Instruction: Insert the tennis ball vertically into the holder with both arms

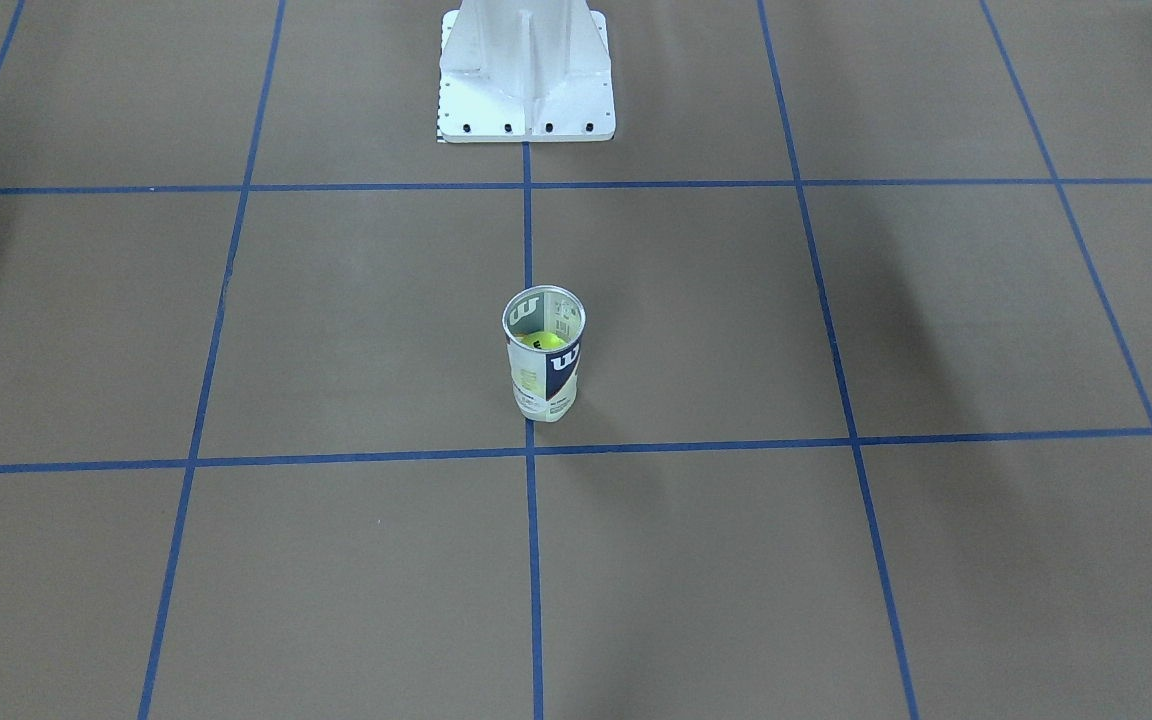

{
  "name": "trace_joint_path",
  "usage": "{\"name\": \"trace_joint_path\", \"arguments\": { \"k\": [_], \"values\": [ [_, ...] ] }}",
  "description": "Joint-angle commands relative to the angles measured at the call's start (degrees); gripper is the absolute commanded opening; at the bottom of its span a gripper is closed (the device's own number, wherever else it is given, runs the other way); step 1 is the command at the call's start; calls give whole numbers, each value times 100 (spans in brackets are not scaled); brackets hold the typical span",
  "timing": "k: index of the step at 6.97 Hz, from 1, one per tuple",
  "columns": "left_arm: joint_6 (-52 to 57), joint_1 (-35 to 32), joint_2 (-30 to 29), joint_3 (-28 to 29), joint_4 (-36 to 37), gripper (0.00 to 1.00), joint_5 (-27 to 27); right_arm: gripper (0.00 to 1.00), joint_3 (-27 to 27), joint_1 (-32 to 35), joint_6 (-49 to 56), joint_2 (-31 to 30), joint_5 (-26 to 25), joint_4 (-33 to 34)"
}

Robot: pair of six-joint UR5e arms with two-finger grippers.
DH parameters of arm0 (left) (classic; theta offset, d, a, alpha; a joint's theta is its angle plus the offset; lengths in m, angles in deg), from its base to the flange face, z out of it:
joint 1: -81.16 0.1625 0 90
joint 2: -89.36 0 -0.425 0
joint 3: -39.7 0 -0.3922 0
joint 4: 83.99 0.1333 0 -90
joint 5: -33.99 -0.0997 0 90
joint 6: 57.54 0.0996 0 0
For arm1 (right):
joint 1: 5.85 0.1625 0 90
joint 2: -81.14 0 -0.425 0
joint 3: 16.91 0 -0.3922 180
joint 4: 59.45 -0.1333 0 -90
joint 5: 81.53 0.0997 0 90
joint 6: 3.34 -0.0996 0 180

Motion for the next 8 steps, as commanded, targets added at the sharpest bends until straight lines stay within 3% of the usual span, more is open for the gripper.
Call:
{"name": "trace_joint_path", "arguments": {
  "k": [1, 2, 5, 6, 8],
  "values": [
    [767, -61, 21, -273, 1346, 99, -250, 100, -7, 4, -3, 2, -10, -18],
    [762, -253, 221, -649, 2049, 99, -278, 100, -7, 4, -12, -7, -10, -18],
    [648, -615, 338, -2169, 5104, 100, -270, 100, -16, 4, -12, -33, -10, -9],
    [622, -615, 520, -2208, 5628, 100, -226, 100, -16, 4, -12, -42, -19, -9],
    [133, -606, 707, -2427, 5668, 100, -112, 100, -94, -5, -143, -16, -28, 0]
  ]
}}
